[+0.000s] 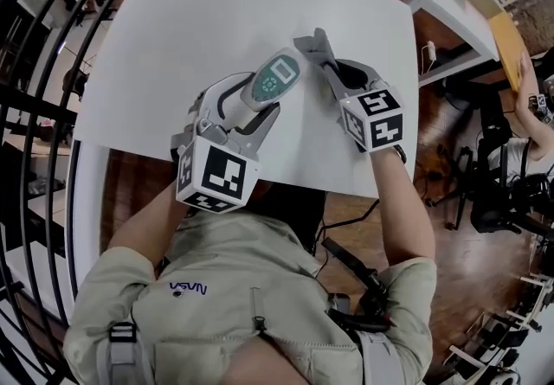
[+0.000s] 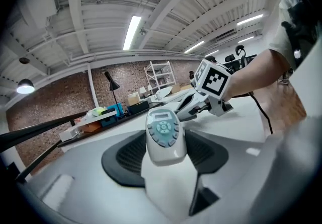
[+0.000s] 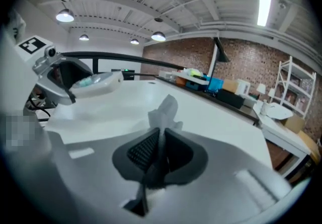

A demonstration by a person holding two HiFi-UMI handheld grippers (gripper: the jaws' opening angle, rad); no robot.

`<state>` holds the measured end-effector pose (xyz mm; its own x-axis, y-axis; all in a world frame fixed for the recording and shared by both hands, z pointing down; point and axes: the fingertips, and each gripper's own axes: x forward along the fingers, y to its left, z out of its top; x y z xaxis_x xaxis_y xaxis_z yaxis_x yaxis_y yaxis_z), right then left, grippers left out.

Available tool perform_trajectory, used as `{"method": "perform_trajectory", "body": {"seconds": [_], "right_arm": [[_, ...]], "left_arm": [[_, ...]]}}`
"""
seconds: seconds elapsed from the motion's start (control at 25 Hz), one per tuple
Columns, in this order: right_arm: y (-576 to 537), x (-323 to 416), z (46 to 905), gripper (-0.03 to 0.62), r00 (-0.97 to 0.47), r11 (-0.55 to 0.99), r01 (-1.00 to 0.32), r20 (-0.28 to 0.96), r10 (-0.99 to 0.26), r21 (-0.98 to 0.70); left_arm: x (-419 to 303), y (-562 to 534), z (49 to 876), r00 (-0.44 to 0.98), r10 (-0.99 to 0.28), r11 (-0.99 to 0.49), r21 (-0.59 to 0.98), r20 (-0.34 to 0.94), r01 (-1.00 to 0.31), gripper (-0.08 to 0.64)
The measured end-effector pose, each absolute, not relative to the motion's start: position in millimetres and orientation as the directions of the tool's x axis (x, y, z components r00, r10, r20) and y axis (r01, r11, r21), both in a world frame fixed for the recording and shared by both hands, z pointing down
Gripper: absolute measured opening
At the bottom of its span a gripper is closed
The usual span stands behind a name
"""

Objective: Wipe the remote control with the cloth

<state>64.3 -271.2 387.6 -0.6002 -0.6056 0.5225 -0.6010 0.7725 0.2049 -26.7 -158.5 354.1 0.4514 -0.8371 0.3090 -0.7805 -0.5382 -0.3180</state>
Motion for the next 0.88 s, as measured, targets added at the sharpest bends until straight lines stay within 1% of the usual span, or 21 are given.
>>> {"method": "perform_trajectory", "body": {"seconds": [0.12, 0.24, 0.36, 0.44, 0.56, 0.72, 0.88], "right_arm": [[-254.5, 62.3, 332.7, 0.026, -0.673, 0.769, -0.608, 0.387, -0.631, 0.196], [-223.3, 52.2, 276.0, 0.026, -0.745, 0.782, -0.581, 0.239, -0.623, 0.227], [-197.0, 39.9, 241.4, 0.025, -0.775, 0.777, -0.563, 0.148, -0.615, 0.281], [-189.8, 29.1, 235.2, 0.025, -0.783, 0.779, -0.547, 0.142, -0.605, 0.306], [-186.0, 13.8, 242.0, 0.025, -0.787, 0.786, -0.514, 0.177, -0.591, 0.342], [-160.8, -18.0, 240.8, 0.023, -0.841, 0.828, -0.42, 0.184, -0.509, 0.371], [-130.6, -41.6, 258.3, 0.021, -0.856, 0.872, -0.271, 0.312, -0.412, 0.408]], "left_arm": [[-28.9, -157.9, 343.3, 0.437, -0.854, -0.517, -0.361, 0.283, -0.776, 0.255], [-29.1, -157.9, 335.3, 0.432, -0.864, -0.503, -0.404, 0.259, -0.764, 0.255], [-25.2, -158.1, 324.9, 0.425, -0.875, -0.483, -0.455, 0.231, -0.748, 0.255], [-20.8, -158.6, 312.7, 0.415, -0.887, -0.46, -0.484, 0.204, -0.744, 0.255], [-12.5, -158.5, 296.6, 0.409, -0.899, -0.422, -0.55, 0.155, -0.72, 0.255], [-9.4, -161.1, 285.2, 0.406, -0.906, -0.39, -0.604, 0.117, -0.696, 0.255], [-11.9, -160.4, 281.7, 0.406, -0.909, -0.374, -0.62, 0.097, -0.69, 0.255]]}}
